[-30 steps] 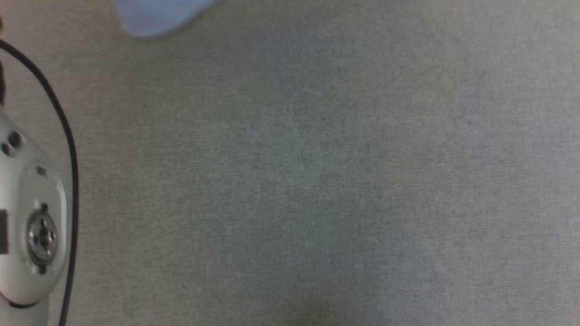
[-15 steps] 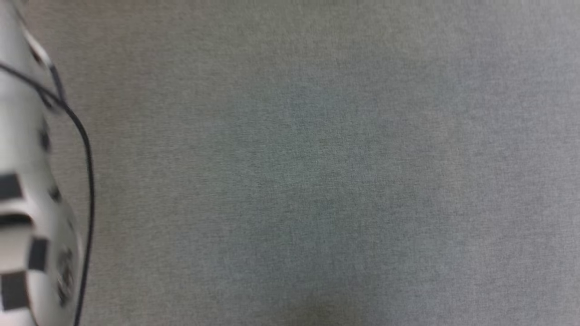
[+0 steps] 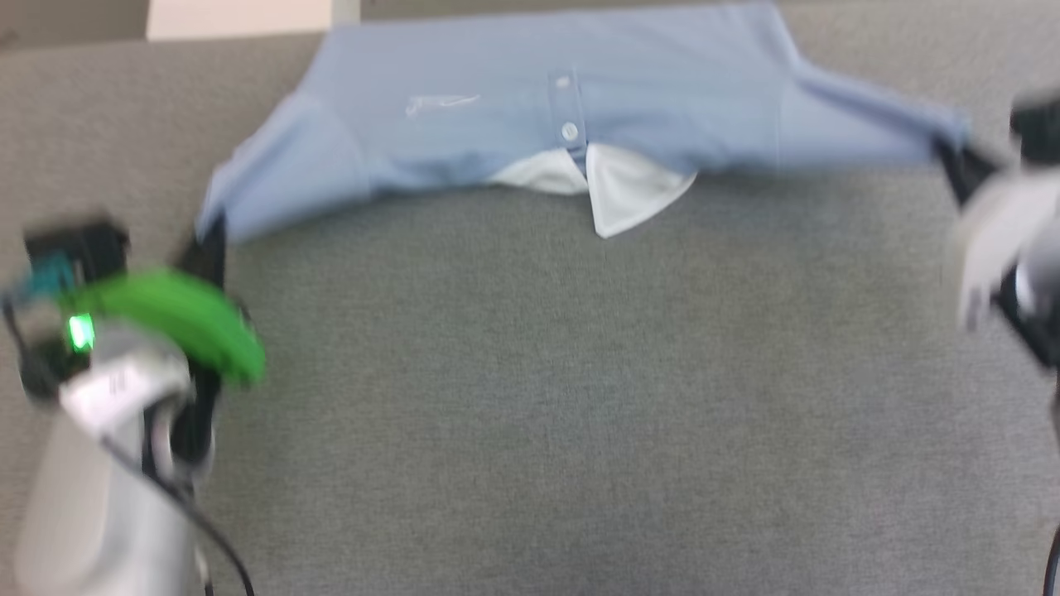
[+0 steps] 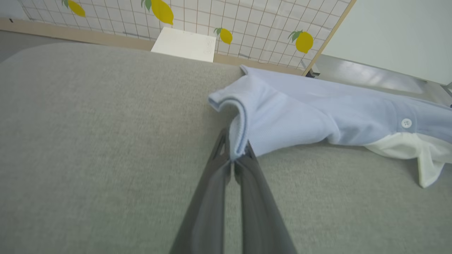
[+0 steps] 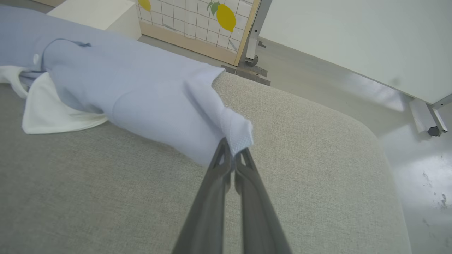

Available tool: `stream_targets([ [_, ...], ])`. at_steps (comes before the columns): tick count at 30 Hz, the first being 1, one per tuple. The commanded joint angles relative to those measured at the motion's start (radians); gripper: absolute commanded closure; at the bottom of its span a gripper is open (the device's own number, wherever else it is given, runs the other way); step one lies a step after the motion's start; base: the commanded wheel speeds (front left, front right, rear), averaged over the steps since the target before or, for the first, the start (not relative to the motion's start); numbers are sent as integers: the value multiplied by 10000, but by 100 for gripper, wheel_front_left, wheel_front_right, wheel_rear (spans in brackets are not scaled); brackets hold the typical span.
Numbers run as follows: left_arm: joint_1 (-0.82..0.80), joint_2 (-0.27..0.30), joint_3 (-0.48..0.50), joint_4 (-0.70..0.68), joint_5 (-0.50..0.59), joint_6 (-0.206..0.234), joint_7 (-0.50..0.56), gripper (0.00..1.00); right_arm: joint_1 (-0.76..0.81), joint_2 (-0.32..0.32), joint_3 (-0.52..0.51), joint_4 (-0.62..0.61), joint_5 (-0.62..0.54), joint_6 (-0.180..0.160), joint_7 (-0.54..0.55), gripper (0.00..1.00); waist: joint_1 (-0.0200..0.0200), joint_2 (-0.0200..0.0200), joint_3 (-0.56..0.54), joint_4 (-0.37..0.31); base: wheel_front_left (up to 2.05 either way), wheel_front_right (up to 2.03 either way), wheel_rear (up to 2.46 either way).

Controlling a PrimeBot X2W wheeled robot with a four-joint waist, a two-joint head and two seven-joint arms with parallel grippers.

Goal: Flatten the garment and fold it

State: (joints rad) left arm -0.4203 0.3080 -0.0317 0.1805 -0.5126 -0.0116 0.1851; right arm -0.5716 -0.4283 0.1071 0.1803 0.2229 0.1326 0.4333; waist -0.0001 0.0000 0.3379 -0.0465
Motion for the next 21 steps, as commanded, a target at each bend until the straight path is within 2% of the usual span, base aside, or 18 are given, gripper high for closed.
stream_targets([
  [1, 683, -52, 108, -481, -265, 162, 254, 100, 685, 91, -306, -371, 85, -19, 296, 100, 1, 0, -813, 154, 0, 0, 0],
  [8, 3909, -57, 449, -2616, -941, 856, 1695, 100, 4283, 1188, -2301, -2250, -232, -19, 1932, 100, 1, 0, -1512, 352, 0, 0, 0],
  [12, 5227, 103, 428, -3160, -854, 1193, 2289, 100, 5849, 2101, -3244, -2942, -309, -19, 2730, 100, 1, 0, -1814, 391, 0, 0, 0],
  [17, 6598, -234, 603, -3621, -1329, 1511, 2591, 100, 7339, 3083, -4056, -3562, -499, -19, 3706, 100, 1, 0, -2079, 391, 0, 0, 0],
  [21, 7461, -359, 595, -3774, -1495, 1637, 2780, 100, 8103, 3531, -4663, -3800, -684, -19, 4339, 100, 1, 0, -2183, 383, 0, 0, 0],
])
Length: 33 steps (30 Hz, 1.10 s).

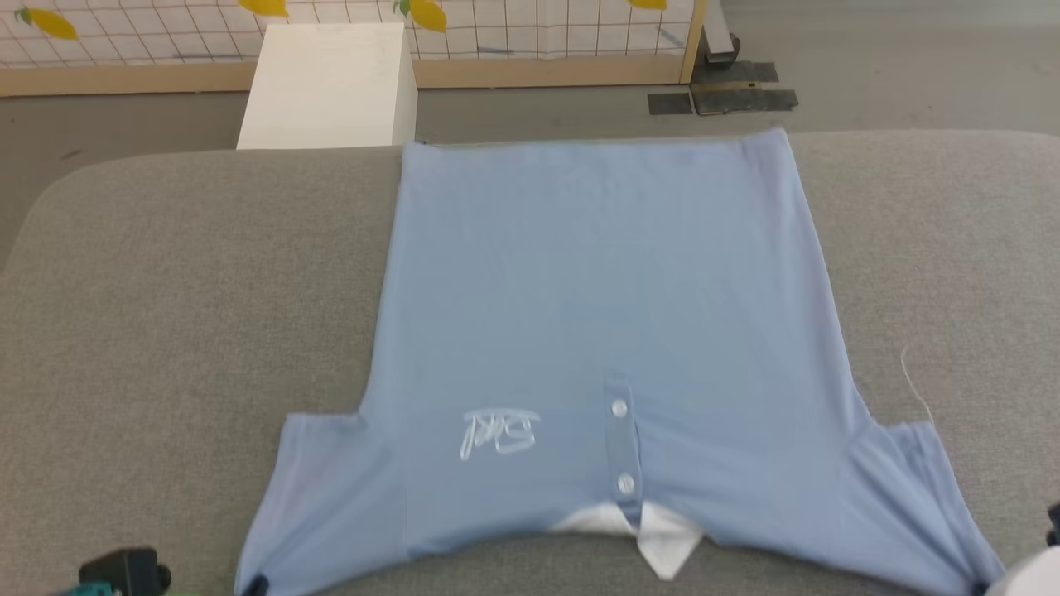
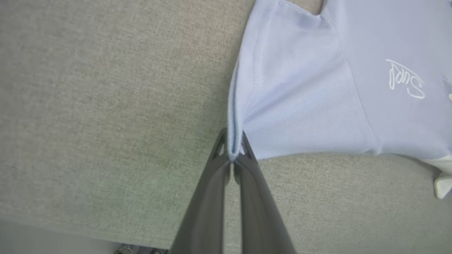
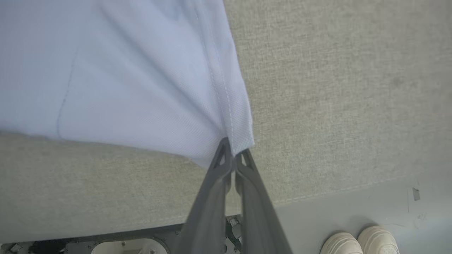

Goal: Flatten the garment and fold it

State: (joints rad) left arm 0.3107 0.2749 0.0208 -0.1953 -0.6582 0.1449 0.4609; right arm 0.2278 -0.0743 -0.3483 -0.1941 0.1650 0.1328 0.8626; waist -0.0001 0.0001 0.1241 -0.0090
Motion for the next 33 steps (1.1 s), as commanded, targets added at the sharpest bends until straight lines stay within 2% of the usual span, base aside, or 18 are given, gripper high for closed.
stream_targets([
  [1, 302, -60, 91, -25, -99, 93, 45, 100, 214, 55, -243, -73, -138, -21, 118, 100, 1, -1, -64, 9, 0, 0, 0],
  [9, 1162, -61, 89, 33, -160, 261, 265, 100, 614, 233, -901, 828, -134, -21, 37, 100, 1, -1, -160, 98, 0, 0, 0],
  [17, 1062, -172, 43, 14, -373, 83, 123, 100, 83, 238, -494, 2415, 60, -21, -1323, 100, 1, -1, -34, 161, 0, 0, 0],
  [22, 932, -194, -13, -107, -423, -6, 50, 100, -101, 239, -462, 2537, 29, -21, -1713, 100, 1, -1, 34, 209, 0, 0, 0],
  [23, 908, -200, -29, -132, -423, -8, 44, 100, -123, 239, -493, 2437, 1, -21, -1801, 97, 1, -1, 44, 220, 0, 0, 0],
  [25, 873, -213, -49, -173, -415, -10, 11, 100, -179, 239, -526, 2119, 48, -21, -2024, 30, 1, -1, 50, 231, 0, 0, 0],
  [26, 865, -218, -56, -184, -409, -3, 1, 100, -239, 240, -552, 1926, 82, -21, -2164, 3, 1, -1, 50, 231, 0, 0, 0],
  [27, 861, -221, -65, -195, -404, 1, -6, 100, -309, 240, -574, 1722, 87, -21, -2317, 0, 1, -1, 51, 229, 0, 0, 0],
  [33, 761, -242, -142, -298, -357, 23, -58, 100, -1522, 149, -198, 656, -43, -21, -4220, 0, 1, -1, 133, 268, 0, 0, 0],
])
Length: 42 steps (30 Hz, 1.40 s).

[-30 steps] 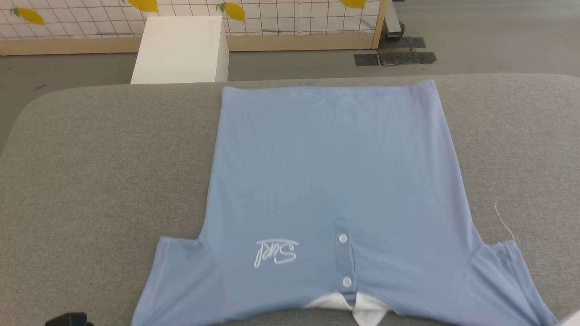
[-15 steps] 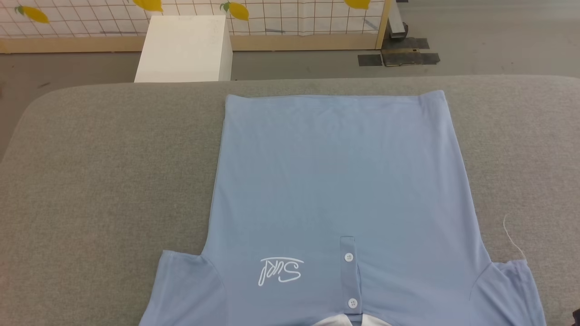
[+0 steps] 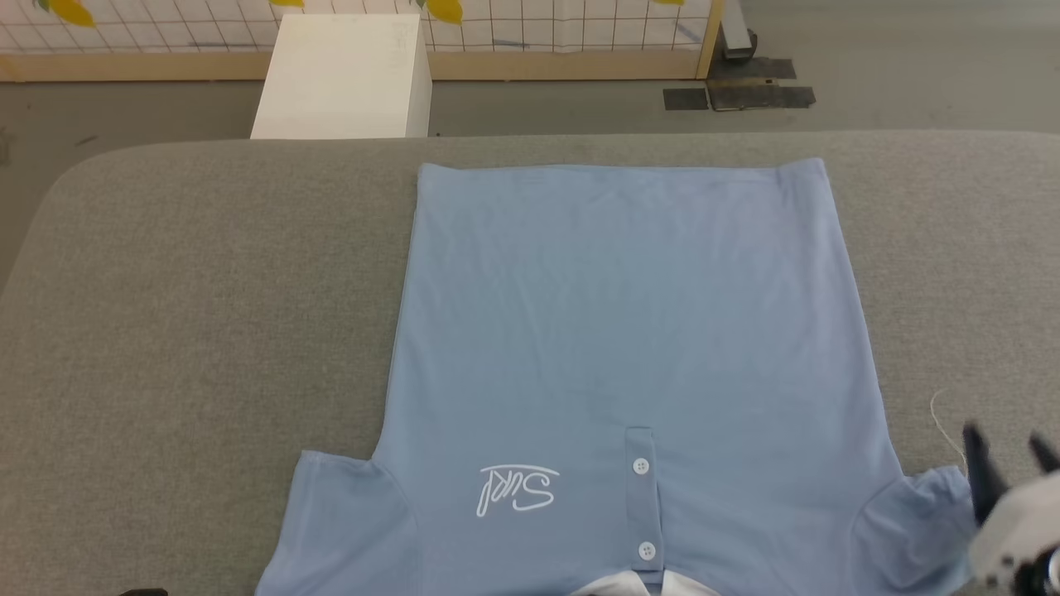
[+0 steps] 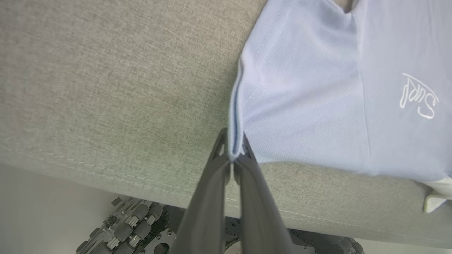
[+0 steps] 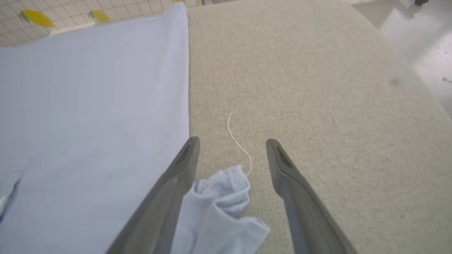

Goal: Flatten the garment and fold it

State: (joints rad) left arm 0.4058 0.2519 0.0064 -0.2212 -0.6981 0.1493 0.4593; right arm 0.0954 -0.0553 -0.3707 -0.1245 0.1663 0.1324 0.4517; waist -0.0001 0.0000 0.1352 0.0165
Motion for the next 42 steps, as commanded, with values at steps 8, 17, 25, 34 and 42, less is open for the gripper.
stream_targets([
  [8, -702, 5, -232, -328, 173, -76, -75, 100, -3792, -910, 595, 1861, 216, -17, -2954, 0, 1, 0, 721, 371, 0, 0, 0],
  [17, -1777, -35, -620, -485, 352, -376, -311, 100, -7772, -1959, 786, 5306, -50, -17, -2274, 0, 1, 0, 2536, 1190, 0, 0, 0],
  [25, -2571, -280, -882, -284, 353, -685, -774, 100, -10243, -2566, 437, 7066, -1072, -17, 377, 0, 1, 0, 4020, 1877, 0, 0, 0],
  [34, -3085, -538, -1070, 60, 206, -1008, -1201, 100, -11373, -2652, 28, 7146, -2236, -17, 2622, 0, 1, 0, 4934, 2344, 0, 0, 0],
  [42, -3228, -592, -1163, 296, 237, -1058, -1363, 100, -11304, -2517, -127, 6914, -2729, -17, 4536, 89, 1, 0, 5016, 2405, 0, 0, 0],
])
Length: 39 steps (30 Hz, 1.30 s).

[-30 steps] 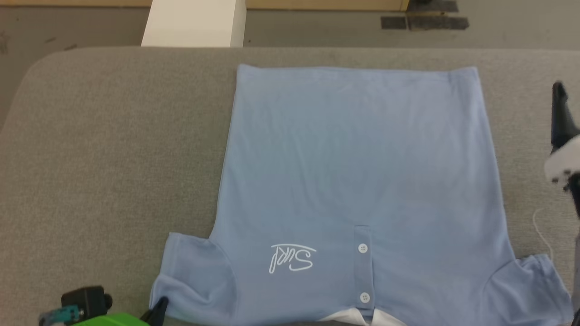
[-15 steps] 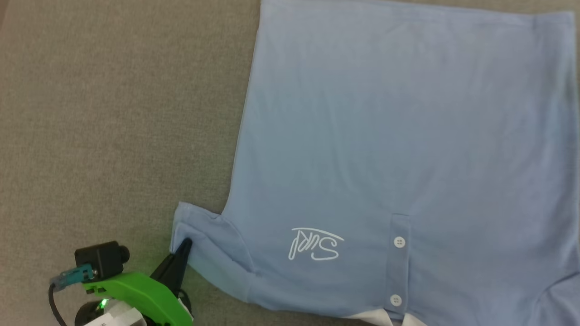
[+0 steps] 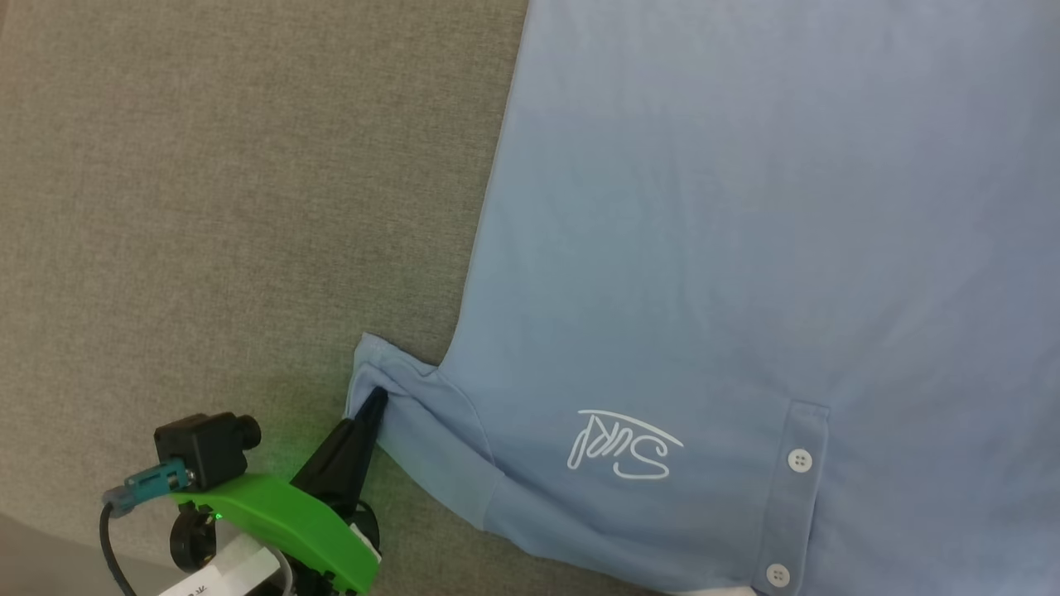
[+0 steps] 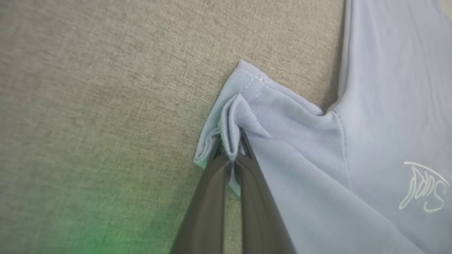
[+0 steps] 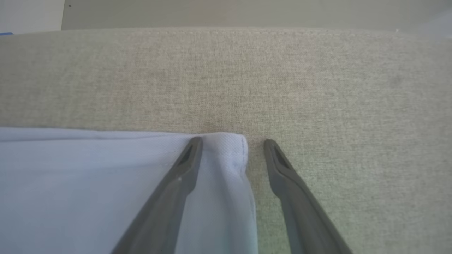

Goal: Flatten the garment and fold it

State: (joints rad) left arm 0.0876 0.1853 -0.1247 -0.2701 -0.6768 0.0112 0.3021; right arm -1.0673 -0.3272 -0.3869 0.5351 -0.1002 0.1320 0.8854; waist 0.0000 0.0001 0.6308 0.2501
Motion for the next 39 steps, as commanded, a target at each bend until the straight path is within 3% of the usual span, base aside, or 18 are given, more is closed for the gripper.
stream_targets([
  [1, -50, 71, 127, 816, 38, 329, 209, 100, 448, 199, 132, 162, -62, -13, 255, 100, 0, -1, 14, 64, 0, 0, 0],
  [5, -33, 73, 89, 909, 78, 356, 180, 100, 1147, -40, 645, -660, 354, -13, -711, 100, 0, -1, -313, 33, 0, 0, 0],
  [11, 279, 203, 122, 1098, 110, 422, 215, 100, 2959, -496, 1314, -1672, 1014, -13, -4482, 100, 0, -1, -1377, -321, 0, 0, 0],
  [14, 489, 266, 182, 1080, 83, 481, 250, 100, 4108, -345, 1109, -1967, 1203, -13, -5888, 100, 0, -1, -2080, -576, 0, 0, 0],
  [18, 895, 361, 298, 957, 48, 649, 364, 100, 5731, 112, 560, -2538, 1305, -13, -6648, 100, 0, -1, -2958, -1028, 0, 0, 0],
  [25, 1547, 565, 436, 624, -21, 851, 627, 100, 8589, 1216, -649, -3906, 1334, -13, -5740, 100, 0, -1, -3925, -1760, 0, 0, 0],
  [30, 1865, 669, 521, 369, -48, 974, 747, 100, 10101, 2136, -1482, -4641, 1384, -13, -4330, 100, 0, -1, -4238, -2215, 0, 0, 0],
  [39, 1927, 749, 439, 145, -32, 1051, 915, 100, 11262, 2683, -1739, -4362, 2080, -13, -2474, 100, 0, -1, -4334, -2447, 0, 0, 0],
])
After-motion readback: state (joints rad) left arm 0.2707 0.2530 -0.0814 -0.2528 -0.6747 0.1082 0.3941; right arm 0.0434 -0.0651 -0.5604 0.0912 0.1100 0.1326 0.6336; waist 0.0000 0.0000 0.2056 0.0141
